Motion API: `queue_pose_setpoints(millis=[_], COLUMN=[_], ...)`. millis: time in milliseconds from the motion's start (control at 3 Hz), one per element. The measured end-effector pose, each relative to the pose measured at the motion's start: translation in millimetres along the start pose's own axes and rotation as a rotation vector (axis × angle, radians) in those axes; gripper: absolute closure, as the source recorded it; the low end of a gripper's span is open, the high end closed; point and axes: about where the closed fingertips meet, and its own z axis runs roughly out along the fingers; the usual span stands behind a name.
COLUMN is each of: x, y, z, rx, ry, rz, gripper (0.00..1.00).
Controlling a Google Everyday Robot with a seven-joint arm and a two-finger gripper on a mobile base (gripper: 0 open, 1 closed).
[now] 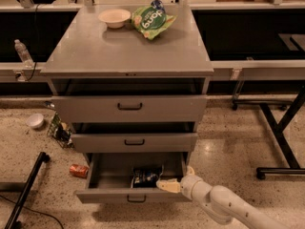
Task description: Place blue chip bag into bottom drawer
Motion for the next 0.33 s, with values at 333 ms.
queue_pose_setpoints(millis=[333], x=[2.4], y=[-6.3], z=[-10.4], rx=[0.011], ry=[-0.005], rz=[0.009], gripper=[0.0])
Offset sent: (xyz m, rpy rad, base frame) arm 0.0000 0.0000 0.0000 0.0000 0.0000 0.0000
